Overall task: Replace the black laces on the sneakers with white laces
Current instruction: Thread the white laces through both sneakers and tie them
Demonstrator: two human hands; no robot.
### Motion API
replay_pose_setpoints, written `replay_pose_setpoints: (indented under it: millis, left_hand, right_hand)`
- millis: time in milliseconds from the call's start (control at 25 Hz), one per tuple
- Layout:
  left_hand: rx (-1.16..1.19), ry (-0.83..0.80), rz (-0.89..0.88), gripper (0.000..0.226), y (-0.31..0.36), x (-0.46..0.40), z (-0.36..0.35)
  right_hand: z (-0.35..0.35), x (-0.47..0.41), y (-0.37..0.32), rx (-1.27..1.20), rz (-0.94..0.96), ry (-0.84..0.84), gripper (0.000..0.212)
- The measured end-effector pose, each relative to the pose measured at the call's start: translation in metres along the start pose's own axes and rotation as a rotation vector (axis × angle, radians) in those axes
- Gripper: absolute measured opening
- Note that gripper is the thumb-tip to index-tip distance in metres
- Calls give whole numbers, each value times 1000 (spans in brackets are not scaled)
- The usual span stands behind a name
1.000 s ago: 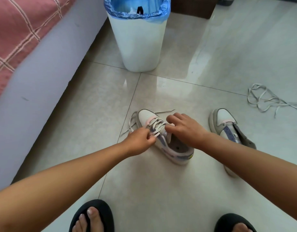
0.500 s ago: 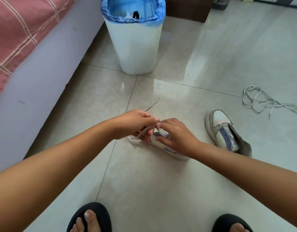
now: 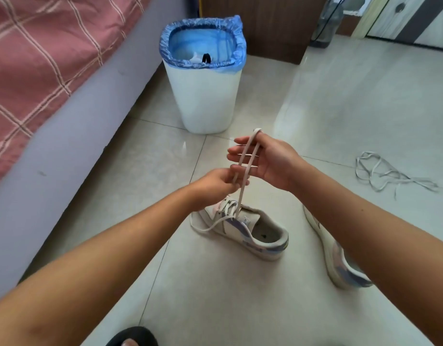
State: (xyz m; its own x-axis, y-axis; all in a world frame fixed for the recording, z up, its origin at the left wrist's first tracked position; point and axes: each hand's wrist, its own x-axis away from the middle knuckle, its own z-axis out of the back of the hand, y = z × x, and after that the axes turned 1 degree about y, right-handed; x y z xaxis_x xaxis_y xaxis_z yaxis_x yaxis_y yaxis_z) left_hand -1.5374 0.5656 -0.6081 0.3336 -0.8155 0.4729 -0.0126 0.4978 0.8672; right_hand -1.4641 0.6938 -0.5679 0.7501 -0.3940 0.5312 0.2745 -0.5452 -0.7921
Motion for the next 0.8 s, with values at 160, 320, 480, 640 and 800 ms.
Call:
replay_pose_setpoints:
  millis: [160, 320, 480, 640, 800]
  left_hand:
    - [33, -163, 17, 14, -11, -2, -7]
    - [47, -118, 66, 17, -26, 7, 0]
    - [-2, -151, 82, 17, -38, 19, 9]
    - [-56, -225, 97, 26, -39, 25, 19]
    - [-30, -248, 49, 27, -23, 28, 15]
  right_hand:
    - [19, -17, -15, -127, 26, 146, 39]
    - [59, -33, -25, -317, 22, 289, 26]
    - [88, -36, -30, -312, 27, 363, 31]
    - [105, -35, -43, -365, 61, 350, 46]
    - [114, -30, -56, -356, 93, 339, 48]
